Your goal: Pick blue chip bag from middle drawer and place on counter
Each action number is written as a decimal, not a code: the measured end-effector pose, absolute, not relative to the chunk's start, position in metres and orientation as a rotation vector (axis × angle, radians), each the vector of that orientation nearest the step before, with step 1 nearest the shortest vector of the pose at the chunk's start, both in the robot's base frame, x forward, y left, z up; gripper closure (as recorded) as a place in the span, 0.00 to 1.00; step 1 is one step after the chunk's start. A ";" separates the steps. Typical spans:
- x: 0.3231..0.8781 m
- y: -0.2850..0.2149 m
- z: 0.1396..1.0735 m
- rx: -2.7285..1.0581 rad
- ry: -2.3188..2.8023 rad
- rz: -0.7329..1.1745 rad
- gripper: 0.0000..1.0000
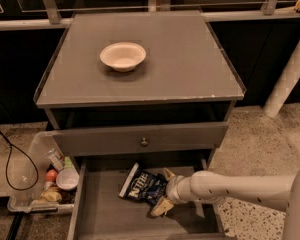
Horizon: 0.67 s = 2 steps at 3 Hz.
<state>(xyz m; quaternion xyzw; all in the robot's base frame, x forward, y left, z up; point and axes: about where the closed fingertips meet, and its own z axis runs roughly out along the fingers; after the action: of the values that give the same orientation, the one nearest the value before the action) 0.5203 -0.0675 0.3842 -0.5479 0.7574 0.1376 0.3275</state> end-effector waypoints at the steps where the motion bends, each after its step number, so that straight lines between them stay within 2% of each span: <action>1: 0.521 -0.067 0.384 -1.432 1.982 0.357 0.07; 2: 0.521 -0.067 0.384 -1.432 1.982 0.357 0.26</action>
Offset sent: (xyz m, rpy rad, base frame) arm 0.0010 0.0005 -0.0001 0.0001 -0.0031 -0.0022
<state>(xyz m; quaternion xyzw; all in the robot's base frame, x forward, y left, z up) 0.5213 -0.0670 0.3841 -0.5473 0.7575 0.1365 0.3288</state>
